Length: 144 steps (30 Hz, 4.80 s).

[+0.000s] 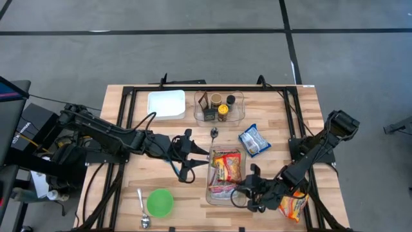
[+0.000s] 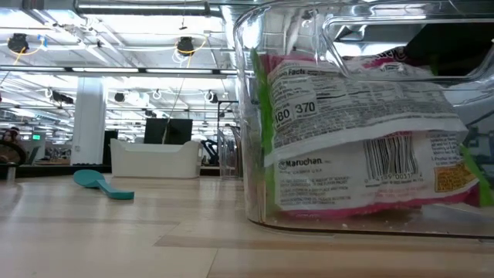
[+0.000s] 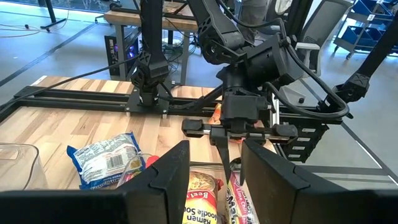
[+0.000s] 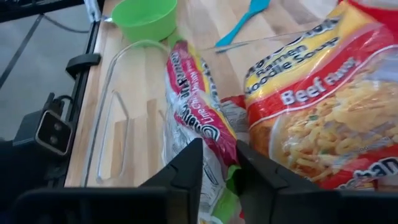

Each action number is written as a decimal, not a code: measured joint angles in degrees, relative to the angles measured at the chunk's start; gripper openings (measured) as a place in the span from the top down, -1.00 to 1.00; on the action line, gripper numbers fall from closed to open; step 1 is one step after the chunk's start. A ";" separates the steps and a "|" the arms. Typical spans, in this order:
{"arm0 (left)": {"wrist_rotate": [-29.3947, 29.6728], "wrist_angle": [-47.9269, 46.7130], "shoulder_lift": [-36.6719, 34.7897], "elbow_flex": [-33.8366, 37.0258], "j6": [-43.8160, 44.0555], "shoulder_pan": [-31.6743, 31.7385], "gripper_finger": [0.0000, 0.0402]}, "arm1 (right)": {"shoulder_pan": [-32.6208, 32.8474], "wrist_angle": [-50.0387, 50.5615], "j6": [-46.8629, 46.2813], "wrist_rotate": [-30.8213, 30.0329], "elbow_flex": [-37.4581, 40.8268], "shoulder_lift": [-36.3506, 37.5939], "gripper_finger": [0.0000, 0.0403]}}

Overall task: Pick & Place Food Item
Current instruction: Put the green noodle pack into the bottom transparent bin, then put the blue spoon into the white bin

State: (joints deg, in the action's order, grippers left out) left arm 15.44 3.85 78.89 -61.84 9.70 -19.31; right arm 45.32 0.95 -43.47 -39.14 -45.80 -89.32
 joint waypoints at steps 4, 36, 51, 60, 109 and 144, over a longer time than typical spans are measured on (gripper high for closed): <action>-0.02 -0.01 0.00 0.00 0.00 -0.01 0.30 | 0.02 -0.13 1.69 2.72 0.00 0.17 0.56; 0.06 6.57 0.04 10.93 2.79 -1.14 0.30 | 0.90 2.06 12.12 -1.74 0.02 12.70 0.63; 0.02 3.57 0.00 17.05 5.40 -6.39 0.30 | -0.59 2.10 13.95 -8.98 0.02 14.34 0.63; -0.22 1.03 0.00 23.53 13.36 -8.25 0.30 | -2.80 2.10 13.95 -8.96 0.02 14.34 0.63; 6.34 3.23 0.00 27.93 5.59 -8.26 0.30 | -9.09 1.60 20.95 -11.58 0.02 14.27 0.63; 6.44 4.15 0.00 27.91 5.59 -8.26 0.30 | -21.07 -6.45 43.00 19.37 10.78 38.03 0.63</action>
State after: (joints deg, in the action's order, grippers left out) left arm 21.88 8.00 78.89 -33.93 15.29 -27.57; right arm 24.25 -5.50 -0.47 -19.77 -35.02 -51.29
